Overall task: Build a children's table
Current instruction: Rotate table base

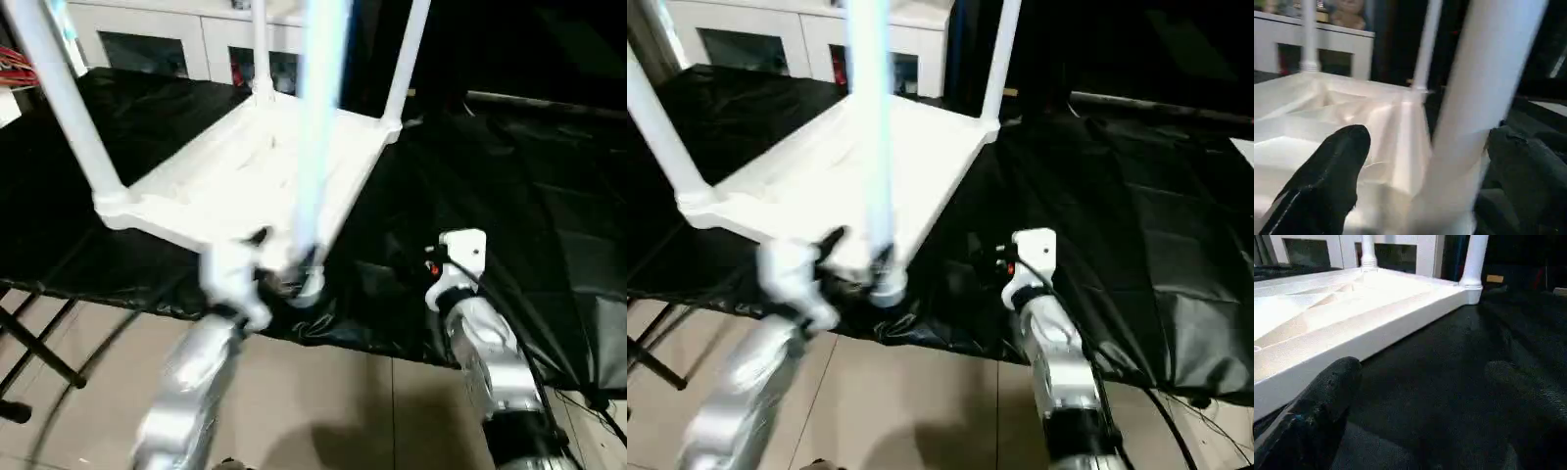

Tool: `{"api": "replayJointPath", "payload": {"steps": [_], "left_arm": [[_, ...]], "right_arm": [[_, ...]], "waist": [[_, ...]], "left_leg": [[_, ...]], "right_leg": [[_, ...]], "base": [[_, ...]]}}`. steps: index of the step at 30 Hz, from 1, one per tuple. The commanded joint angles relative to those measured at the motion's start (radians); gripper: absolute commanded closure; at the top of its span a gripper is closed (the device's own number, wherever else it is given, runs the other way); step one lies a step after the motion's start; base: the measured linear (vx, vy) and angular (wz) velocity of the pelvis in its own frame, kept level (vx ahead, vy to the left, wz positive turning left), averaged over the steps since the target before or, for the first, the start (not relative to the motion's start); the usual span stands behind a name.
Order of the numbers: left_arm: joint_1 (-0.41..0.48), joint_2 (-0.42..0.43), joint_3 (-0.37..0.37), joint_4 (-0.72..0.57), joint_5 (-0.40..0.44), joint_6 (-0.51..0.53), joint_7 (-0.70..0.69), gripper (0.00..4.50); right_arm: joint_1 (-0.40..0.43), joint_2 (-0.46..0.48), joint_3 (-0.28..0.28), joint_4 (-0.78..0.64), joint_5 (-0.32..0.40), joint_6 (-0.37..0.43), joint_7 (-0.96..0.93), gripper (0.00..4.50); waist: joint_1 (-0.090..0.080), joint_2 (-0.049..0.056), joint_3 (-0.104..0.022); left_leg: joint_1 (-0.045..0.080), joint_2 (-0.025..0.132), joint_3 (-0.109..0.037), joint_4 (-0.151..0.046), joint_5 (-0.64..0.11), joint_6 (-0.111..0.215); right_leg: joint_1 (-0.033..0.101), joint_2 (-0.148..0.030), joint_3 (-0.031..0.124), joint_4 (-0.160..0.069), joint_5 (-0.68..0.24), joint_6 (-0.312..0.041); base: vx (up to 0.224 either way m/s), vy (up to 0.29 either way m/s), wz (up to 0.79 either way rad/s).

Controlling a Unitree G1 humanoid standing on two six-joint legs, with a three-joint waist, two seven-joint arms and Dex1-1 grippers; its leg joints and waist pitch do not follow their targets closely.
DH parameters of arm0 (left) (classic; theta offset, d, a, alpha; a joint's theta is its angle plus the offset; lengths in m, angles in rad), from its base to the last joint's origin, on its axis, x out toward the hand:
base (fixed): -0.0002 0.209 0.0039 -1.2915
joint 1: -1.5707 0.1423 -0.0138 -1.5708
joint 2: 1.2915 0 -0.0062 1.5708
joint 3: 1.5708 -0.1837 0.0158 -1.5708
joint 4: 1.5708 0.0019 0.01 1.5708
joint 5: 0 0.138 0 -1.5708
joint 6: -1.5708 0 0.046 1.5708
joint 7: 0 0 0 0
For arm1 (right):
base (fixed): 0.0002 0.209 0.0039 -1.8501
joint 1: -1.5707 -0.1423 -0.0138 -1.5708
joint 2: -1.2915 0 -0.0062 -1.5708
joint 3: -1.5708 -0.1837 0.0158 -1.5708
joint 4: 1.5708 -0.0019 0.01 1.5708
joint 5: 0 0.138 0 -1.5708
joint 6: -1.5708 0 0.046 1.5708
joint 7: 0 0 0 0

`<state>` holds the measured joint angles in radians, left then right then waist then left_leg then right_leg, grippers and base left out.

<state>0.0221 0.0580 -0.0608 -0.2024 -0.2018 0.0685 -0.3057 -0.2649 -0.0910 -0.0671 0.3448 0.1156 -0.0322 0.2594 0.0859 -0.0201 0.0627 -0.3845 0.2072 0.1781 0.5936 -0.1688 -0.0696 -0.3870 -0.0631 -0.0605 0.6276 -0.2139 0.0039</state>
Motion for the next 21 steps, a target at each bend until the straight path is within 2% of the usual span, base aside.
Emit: {"api": "replayJointPath", "payload": {"steps": [1,3,5,7,8,9,11,12,13,18,19,20,21], "left_arm": [[0.043,0.002,0.007,-0.048,-0.001,0.003,0.019,0.12],[0.109,-0.006,0.021,-0.089,0.022,0.014,0.064,0.12],[0.129,-0.013,0.03,-0.099,0.037,0.022,0.089,0.12],[0.165,-0.035,0.053,-0.133,0.035,0.03,0.126,0.12],[0.177,-0.041,0.059,-0.148,0.037,0.034,0.14,0.12],[0.184,-0.043,0.06,-0.155,0.039,0.035,0.147,0.12],[0.205,-0.042,0.071,-0.177,0.08,0.052,0.187,0.12],[0.213,-0.037,0.082,-0.181,0.108,0.067,0.213,0.12],[0.213,-0.037,0.082,-0.181,0.108,0.067,0.213,0.12],[0.212,-0.025,0.147,-0.211,0.097,0.084,0.256,0.12],[0.208,-0.02,0.151,-0.212,0.094,0.099,0.255,0.12],[0.192,-0.004,0.165,-0.195,0.098,0.127,0.258,0.12],[0.184,0.003,0.171,-0.186,0.099,0.135,0.26,0.12]], "right_arm": [[0.022,-0.007,0.003,-0.058,0.008,0.029,-0.008,0.0],[0.049,-0.023,0.013,-0.118,0.0,0.07,-0.003,0.0],[0.058,-0.031,0.016,-0.14,0.002,0.089,0.006,0.0],[0.076,-0.044,0.023,-0.184,0.004,0.121,0.018,0.0],[0.083,-0.048,0.026,-0.202,0.007,0.136,0.024,0.0],[0.088,-0.05,0.027,-0.21,0.008,0.143,0.029,0.0],[0.104,-0.061,0.048,-0.246,-0.003,0.171,0.043,0.0],[0.116,-0.067,0.062,-0.266,-0.016,0.182,0.049,0.0],[0.116,-0.067,0.062,-0.266,-0.016,0.182,0.049,0.0],[0.14,-0.043,0.073,-0.328,0.006,0.243,0.024,0.0],[0.141,-0.037,0.074,-0.331,0.008,0.246,0.02,0.0],[0.141,-0.023,0.082,-0.335,0.009,0.247,0.014,0.0],[0.142,-0.017,0.089,-0.34,0.007,0.25,0.014,0.0]], "waist": [[-0.004,-0.008,-0.054],[-0.004,-0.006,-0.054],[-0.006,-0.009,-0.056],[-0.007,-0.02,-0.053],[-0.006,-0.017,-0.052],[-0.007,-0.023,-0.051],[-0.007,-0.027,-0.051],[-0.009,-0.038,-0.051],[-0.008,-0.035,-0.052],[-0.008,-0.039,-0.053],[-0.007,-0.029,-0.054],[-0.012,-0.028,-0.054],[-0.01,-0.021,-0.056]], "left_leg": [[0.018,0.03,-0.009,-0.082,-0.323,-0.016],[0.015,0.032,-0.011,-0.083,-0.313,-0.02],[0.017,0.032,-0.01,-0.082,-0.309,-0.022],[0.017,0.03,-0.007,-0.081,-0.315,-0.02],[0.014,0.03,-0.01,-0.083,-0.316,-0.022],[0.014,0.029,-0.009,-0.083,-0.32,-0.022],[0.016,0.031,-0.011,-0.084,-0.329,-0.022],[0.016,0.032,-0.011,-0.083,-0.335,-0.021],[0.016,0.03,-0.011,-0.083,-0.333,-0.022],[0.02,0.03,-0.015,-0.086,-0.357,-0.032],[0.022,0.029,-0.016,-0.086,-0.362,-0.036],[0.021,0.029,-0.015,-0.087,-0.377,-0.043],[0.024,0.027,-0.017,-0.086,-0.383,-0.046]], "right_leg": [[0.021,-0.065,0.051,-0.1,-0.313,-0.098],[0.022,-0.064,0.052,-0.099,-0.299,-0.08],[0.022,-0.06,0.052,-0.097,-0.277,-0.075],[0.019,-0.059,0.054,-0.101,-0.288,-0.069],[0.021,-0.061,0.054,-0.101,-0.301,-0.065],[0.02,-0.059,0.054,-0.105,-0.312,-0.057],[0.018,-0.059,0.055,-0.105,-0.323,-0.042],[0.016,-0.058,0.054,-0.107,-0.326,-0.033],[0.017,-0.059,0.055,-0.106,-0.327,-0.031],[0.013,-0.057,0.054,-0.107,-0.319,-0.03],[0.011,-0.057,0.054,-0.105,-0.316,-0.033],[0.01,-0.054,0.054,-0.108,-0.306,-0.035],[0.01,-0.053,0.053,-0.106,-0.296,-0.038]], "base": [[0.0,0.0,0.0],[0.0,0.0,0.0],[0.0,0.0,0.0],[0.0,0.0,0.0],[0.0,0.0,0.0],[0.0,0.0,0.0],[0.0,0.0,0.0],[0.0,0.0,0.0],[0.0,0.0,0.0],[0.0,0.0,0.0],[0.0,0.0,0.0],[0.0,0.0,0.0],[0.0,0.0,0.0]]}}
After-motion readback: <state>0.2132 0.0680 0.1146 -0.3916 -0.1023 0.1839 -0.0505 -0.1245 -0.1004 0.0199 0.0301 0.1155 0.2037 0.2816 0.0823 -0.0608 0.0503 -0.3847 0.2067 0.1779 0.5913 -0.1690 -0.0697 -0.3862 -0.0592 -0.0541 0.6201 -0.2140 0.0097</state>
